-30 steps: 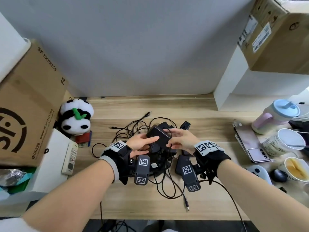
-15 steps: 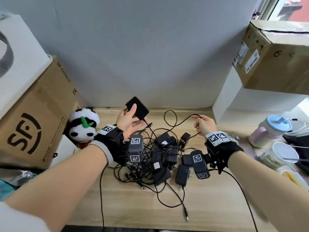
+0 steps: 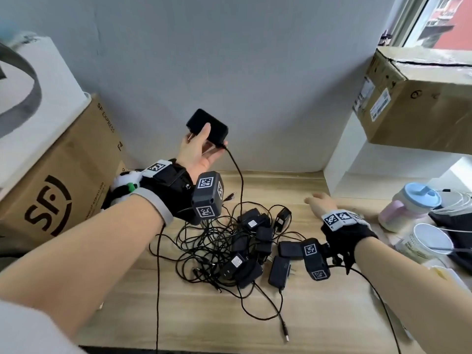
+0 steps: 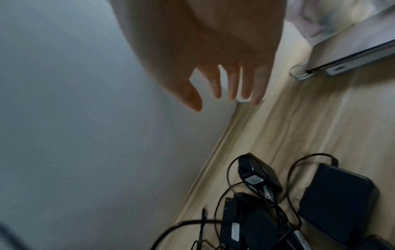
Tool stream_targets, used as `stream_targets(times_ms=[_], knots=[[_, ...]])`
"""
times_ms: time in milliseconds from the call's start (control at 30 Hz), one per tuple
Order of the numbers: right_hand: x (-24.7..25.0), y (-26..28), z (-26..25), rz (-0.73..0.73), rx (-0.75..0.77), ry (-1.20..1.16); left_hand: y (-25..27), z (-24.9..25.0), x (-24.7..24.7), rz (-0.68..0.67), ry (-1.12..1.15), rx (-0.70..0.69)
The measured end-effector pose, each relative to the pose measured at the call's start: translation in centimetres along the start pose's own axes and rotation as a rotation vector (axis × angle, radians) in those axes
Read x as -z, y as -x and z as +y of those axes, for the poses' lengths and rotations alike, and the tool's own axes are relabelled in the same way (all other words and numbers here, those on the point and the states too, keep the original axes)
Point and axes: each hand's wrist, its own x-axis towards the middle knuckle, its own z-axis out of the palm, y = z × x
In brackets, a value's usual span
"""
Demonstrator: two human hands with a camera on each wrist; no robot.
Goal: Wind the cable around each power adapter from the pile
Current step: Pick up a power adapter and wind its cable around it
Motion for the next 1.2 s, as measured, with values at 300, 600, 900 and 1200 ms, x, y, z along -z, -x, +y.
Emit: stream_targets(times_ms=[300,600,900,1200], knots=[[-3.9,7.4,-5.7,-0.661,0.509,-0.032,1.7,-1.0,-4.8,-0.142,0.011,0.133],[-1.7,2.7,-0.4,-0.072,0.2,0.13,1.8,-0.2,1.1,-0.322,-0.681,0.442],[2.8,0.7,-1.6,0.174,0.032,-0.274,1.2,-2.2,7.9,-0.067,-1.046,0.567],[5.7,3.1,-8.0,0.505,0.734,-0.288,0.4,-2.8,10.0,0.111,-1.383,0.425]])
